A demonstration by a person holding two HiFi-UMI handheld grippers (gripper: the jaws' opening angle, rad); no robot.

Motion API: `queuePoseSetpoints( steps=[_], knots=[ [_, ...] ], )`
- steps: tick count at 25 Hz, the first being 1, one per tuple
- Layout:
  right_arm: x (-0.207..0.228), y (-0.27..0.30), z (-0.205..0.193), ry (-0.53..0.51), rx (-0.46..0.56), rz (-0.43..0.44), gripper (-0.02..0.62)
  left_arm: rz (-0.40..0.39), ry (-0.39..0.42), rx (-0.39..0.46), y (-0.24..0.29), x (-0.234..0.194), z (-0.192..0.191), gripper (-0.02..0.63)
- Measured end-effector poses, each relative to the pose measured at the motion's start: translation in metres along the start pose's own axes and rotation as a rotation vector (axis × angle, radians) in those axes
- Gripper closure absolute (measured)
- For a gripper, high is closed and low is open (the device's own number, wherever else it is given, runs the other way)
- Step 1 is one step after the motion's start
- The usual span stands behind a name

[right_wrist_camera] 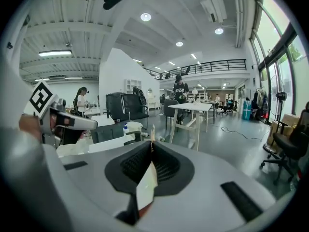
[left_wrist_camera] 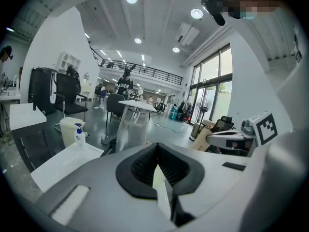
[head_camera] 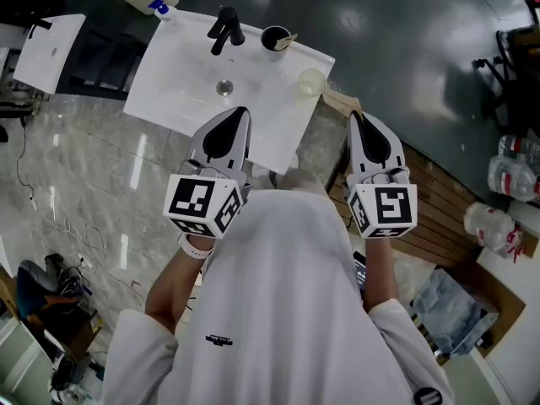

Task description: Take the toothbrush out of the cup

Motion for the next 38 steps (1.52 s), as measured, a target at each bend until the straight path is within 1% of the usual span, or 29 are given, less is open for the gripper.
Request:
queuePoseSetpoints(
  steps=[5,11,16,25,32,34,38],
  knots=[
    [0.001,-0.001,-0.004,0.003,-0.002,0.011,0.586,-0.004,0.023,-0.006,0.01,0.001,0.003,0.6],
    [0.003,-0.001,-0.007,0.005,-0.006,0.022,0.586,-0.001,0.056,0.003,0.029,-0.002,0.018,0.598],
    [0.01,0.001,-0.011,0.049,0.0,0.032,0.586,-0.01,0.068,-0.006,0.05,-0.006,0.028,0.598],
    [0.028,0.012,-0.01,0.084,-0.019,0.01,0.586,-0.02,0.086,-0.039,0.094,-0.018,0.038,0.597],
    [0.042,0.03,-0.013,0.109,-0.046,-0.01,0.586,-0.04,0.102,-0.078,0.132,-0.032,0.037,0.597],
    [0.045,0.035,-0.014,0.116,-0.057,-0.013,0.586,-0.043,0.108,-0.091,0.142,-0.036,0.036,0.594],
    [0.052,0.045,-0.016,0.124,-0.074,-0.018,0.586,-0.061,0.122,-0.125,0.162,-0.043,0.032,0.542]
  ],
)
Point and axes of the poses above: the fingertips, and each gripper's own axes: y forward along the fingers, x to its right, z out of its top, the point moved 8 cm from there along -y, backward along the fingers, and after that the axes turned 12 degrees about -x, right-handed, at the moved point
